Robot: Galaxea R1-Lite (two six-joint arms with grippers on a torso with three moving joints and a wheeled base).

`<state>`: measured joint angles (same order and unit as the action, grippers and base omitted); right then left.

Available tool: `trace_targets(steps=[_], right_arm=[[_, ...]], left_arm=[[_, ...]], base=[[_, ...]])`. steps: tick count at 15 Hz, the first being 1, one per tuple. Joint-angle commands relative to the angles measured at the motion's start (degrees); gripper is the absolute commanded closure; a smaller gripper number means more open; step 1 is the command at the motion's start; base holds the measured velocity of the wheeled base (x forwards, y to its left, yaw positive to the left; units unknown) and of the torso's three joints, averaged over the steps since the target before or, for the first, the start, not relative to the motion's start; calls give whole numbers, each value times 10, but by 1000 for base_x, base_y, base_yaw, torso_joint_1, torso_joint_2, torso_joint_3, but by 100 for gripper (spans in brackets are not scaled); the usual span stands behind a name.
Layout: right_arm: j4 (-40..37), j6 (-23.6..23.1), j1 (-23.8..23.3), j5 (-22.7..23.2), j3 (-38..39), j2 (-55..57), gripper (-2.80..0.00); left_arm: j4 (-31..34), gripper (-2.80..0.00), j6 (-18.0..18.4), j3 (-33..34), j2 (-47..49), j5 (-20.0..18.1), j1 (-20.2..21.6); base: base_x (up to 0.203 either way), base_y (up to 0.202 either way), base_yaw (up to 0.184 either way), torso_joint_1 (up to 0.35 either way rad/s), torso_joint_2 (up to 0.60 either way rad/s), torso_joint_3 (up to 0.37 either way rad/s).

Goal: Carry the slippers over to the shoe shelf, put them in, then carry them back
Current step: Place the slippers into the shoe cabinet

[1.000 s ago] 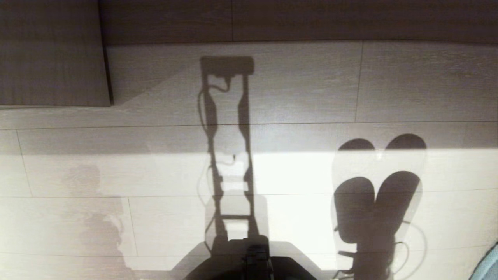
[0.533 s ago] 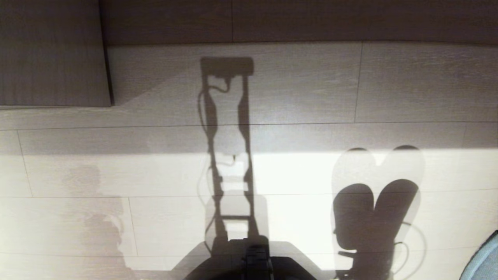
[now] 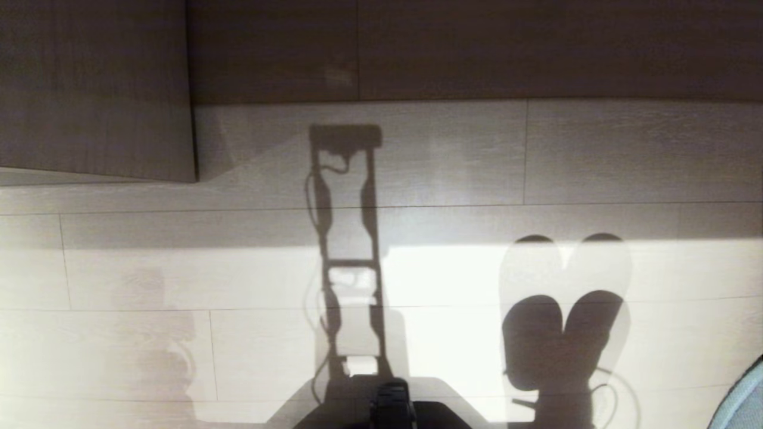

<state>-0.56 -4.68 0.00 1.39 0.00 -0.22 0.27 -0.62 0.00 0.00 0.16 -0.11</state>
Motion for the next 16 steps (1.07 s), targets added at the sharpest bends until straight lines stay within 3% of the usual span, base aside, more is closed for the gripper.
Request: trace_targets(steps=[1, 16], right_arm=[[-1, -1, 0, 0, 0, 0, 0], [0, -1, 0, -1, 0, 0, 0]], left_arm=[[0, 0, 0, 0, 0, 0, 0], [0, 0, 0, 0, 0, 0, 0]], base=[[0, 0, 0, 2, 2, 203], [0, 0, 0, 2, 2, 202]])
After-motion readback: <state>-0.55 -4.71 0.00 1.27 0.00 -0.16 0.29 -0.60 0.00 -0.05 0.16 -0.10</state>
